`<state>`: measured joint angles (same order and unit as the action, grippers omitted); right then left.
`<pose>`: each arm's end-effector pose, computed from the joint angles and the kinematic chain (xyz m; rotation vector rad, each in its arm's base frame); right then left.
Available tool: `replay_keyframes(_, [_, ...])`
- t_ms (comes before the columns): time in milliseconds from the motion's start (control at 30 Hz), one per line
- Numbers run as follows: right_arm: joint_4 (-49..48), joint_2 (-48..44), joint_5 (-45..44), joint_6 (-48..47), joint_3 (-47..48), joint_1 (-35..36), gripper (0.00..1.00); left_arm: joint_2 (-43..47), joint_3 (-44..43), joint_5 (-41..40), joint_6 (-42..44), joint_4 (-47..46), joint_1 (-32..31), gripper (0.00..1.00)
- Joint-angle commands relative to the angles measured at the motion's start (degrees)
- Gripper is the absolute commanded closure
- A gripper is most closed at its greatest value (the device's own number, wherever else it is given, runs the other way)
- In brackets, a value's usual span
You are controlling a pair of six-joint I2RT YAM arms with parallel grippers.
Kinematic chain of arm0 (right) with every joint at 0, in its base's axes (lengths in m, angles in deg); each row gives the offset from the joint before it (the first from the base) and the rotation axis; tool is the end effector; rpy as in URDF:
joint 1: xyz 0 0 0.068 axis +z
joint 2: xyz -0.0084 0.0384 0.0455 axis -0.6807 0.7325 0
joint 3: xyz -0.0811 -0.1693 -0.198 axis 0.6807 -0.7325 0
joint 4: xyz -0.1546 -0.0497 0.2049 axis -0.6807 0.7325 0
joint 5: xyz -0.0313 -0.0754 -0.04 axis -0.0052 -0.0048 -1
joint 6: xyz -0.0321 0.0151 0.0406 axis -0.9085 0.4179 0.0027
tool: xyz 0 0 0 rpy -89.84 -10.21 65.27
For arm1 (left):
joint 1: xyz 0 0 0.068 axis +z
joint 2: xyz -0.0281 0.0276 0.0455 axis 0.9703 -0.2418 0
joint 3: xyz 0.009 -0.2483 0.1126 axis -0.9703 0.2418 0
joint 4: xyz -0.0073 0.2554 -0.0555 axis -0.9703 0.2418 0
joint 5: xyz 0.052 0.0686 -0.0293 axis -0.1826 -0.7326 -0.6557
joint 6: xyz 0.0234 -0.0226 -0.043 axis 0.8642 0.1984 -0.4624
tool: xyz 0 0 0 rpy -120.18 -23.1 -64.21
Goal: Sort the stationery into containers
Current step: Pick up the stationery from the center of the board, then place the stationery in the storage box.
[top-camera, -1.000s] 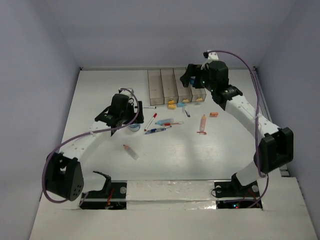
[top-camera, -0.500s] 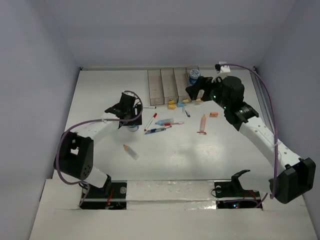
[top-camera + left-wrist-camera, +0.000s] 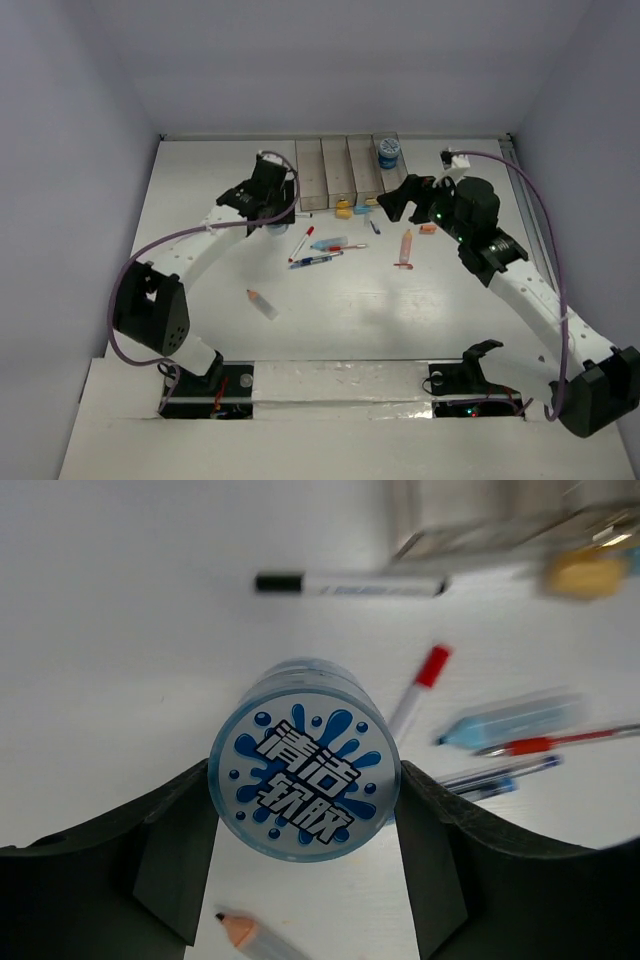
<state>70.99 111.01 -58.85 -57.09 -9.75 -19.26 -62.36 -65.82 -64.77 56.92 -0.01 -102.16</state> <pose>0.2321 0.1075 0.3462 -0.1343 1.8320 0.7072 0.3034 -0.1402 0.2591 0.0815 2.3432 -0.1131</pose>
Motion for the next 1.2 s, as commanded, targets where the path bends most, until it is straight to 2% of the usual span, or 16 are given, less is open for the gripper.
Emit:
replay_keyframes(0, [-2.7,-5.27,-0.93,1.23,-1.96,-0.08,0.0,3.07,-13.86,-0.13,-0.98,-1.45,-4.24,0.98])
replay_keyframes(133, [-2.35,-10.28,-3.65,2.63,-5.65,-0.08,0.0,-2.98,-29.66,1.28,-1.86,-1.36,-7.76,0.97])
replay_keyframes(300, [1.95,-17.39,-10.32,3.16,-12.23,-0.08,0.0,-16.87,-45.85,3.83,-1.16,-1.36,-11.28,0.97])
replay_keyframes(333, [2.48,-18.46,-11.12,3.16,-13.21,-0.08,0.0,-18.98,-51.36,4.27,-1.16,-1.36,-11.29,0.97])
replay_keyframes(467, [5.65,-23.03,-12.18,4.56,-16.55,-0.08,0.0,-30.04,-63.09,7.43,-2.38,-2.5,-12.61,0.96])
replay_keyframes(533, [7.23,-25.48,-11.83,5.36,-18.13,-0.08,0.0,-32.08,-65.12,8.32,-3.61,-6.26,-13.75,0.95])
replay_keyframes(633, [8.55,-28.65,-10.43,6.94,-20.33,-0.08,0.0,-34.02,-62.15,9.63,-6.06,-15.73,-14.28,0.93])
replay_keyframes(733, [9.69,-30.68,-9.11,7.73,-21.56,-0.08,0.0,-38.06,-63.97,12.27,-8.96,-21.47,-14.28,0.93])
replay_keyframes(933, [12.68,-33.58,-9.11,7.12,-22.1,-0.08,0.0,-49.48,-74.34,15.17,-12.31,-22.19,-14.81,0.92])
replay_keyframes(1167, [14.35,-35.69,-9.19,6.59,-22.45,-0.08,0.0,-52.4,-73.74,11.15,-12.49,-22.19,-14.81,0.92])
